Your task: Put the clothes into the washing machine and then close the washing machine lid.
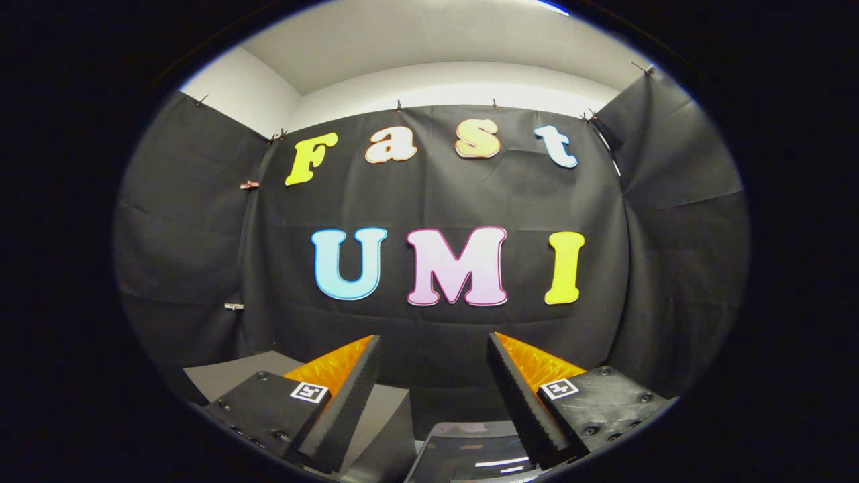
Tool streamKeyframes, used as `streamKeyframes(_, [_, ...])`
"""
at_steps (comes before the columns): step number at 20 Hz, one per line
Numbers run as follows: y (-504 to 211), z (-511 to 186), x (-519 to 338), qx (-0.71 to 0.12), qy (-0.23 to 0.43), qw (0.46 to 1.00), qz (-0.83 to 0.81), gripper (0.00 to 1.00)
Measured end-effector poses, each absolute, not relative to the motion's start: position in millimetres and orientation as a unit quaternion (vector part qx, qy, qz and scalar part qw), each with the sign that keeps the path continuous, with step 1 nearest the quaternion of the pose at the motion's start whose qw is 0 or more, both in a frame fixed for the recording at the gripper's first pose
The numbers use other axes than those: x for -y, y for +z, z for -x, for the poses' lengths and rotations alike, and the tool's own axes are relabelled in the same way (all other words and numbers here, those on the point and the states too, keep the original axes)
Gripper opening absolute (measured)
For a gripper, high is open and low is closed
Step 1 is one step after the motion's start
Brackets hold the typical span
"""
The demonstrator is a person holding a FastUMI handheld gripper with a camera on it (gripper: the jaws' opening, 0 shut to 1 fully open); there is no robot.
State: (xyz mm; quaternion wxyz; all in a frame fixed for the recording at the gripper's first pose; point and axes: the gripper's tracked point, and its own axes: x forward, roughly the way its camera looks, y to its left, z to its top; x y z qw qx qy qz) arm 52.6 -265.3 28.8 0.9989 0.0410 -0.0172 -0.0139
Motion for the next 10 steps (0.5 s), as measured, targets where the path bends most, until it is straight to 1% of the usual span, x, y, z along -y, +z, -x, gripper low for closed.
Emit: streamKeyframes(10, [52.0,-32.2,253.4,0.035,0.018,0.999,-0.014,0.99])
